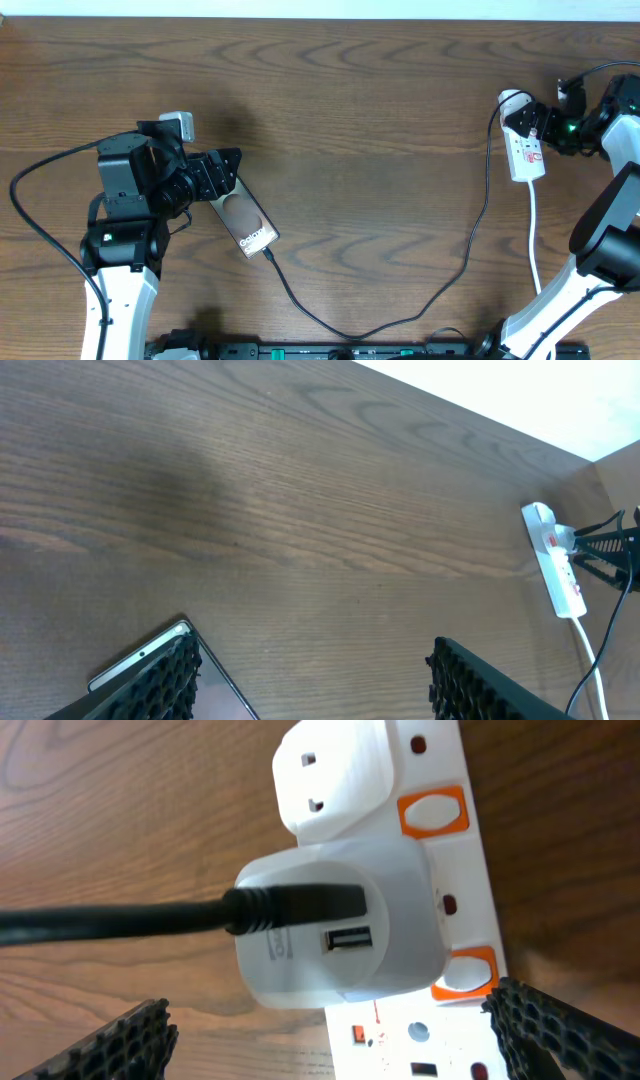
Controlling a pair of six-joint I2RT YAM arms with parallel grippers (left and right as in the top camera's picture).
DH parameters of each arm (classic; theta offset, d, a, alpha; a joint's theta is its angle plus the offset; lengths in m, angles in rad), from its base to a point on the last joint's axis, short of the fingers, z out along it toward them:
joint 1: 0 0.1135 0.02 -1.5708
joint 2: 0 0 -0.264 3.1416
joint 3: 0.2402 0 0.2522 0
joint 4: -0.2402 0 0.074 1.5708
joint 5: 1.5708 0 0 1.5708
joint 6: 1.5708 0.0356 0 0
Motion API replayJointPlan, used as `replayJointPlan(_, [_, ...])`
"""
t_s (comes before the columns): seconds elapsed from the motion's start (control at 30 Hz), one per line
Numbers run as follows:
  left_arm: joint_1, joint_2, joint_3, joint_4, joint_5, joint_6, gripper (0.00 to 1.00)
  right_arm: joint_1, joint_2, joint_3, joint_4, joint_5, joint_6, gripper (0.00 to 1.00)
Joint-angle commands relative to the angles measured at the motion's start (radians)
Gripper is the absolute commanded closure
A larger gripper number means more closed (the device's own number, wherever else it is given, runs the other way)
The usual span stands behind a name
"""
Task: Plug charger to phone and switch on socket
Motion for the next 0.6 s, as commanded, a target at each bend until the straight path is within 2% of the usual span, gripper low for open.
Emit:
replayJointPlan(0.0, [-0.002,0.004,-0.016,-0.007,-0.013,-0.009,0.28,0.024,-0.030,0.017,-0.010,-0.024,0.003,0.01])
replayJointPlan(0.57, [-0.002,0.004,-0.016,-0.009,-0.013,-0.008,0.28,0.071,-0.029,0.017,0.018,-0.016,0.003,0.01])
